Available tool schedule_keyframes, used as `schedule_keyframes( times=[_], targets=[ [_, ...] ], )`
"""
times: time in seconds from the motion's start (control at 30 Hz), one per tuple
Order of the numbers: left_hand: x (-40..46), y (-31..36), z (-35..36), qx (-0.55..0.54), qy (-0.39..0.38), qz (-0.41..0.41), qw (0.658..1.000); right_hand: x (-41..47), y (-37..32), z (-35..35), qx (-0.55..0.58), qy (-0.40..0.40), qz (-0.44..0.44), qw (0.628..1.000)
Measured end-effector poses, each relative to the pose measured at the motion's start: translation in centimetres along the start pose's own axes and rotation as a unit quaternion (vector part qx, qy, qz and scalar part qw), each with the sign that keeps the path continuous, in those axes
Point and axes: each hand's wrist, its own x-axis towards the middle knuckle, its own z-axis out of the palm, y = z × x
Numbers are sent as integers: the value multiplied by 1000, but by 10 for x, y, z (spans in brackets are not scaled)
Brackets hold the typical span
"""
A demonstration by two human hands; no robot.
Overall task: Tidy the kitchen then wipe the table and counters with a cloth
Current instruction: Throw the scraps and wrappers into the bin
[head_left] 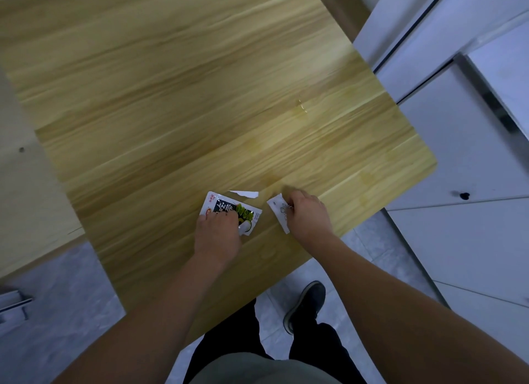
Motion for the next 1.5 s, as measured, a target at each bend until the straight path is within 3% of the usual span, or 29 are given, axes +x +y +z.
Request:
schedule_keyframes(
  times=[0.4, 0.73, 1.0, 1.27, 1.37, 1.5],
  targets=[
    [11, 0, -8, -29, -21, 43, 998, 7, 7, -6, 111, -20, 27, 993],
    [33, -12, -21, 86, 27, 137, 986, 16, 3, -15, 119, -35, 23, 992],
    [44, -9, -25, 44, 10, 101, 994, 25, -4, -15, 103, -44, -2, 994],
    [46, -18, -29, 26, -54, 58, 997, 37, -16, -17, 96, -87, -28, 991],
    [47, -33, -36, -23, -88, -3, 996, 42, -27, -16, 49, -136, -66, 987],
    [51, -49, -47, -7, -94, -43, 995, 50, -47, -5, -40, -106, -111, 987]
  ],
)
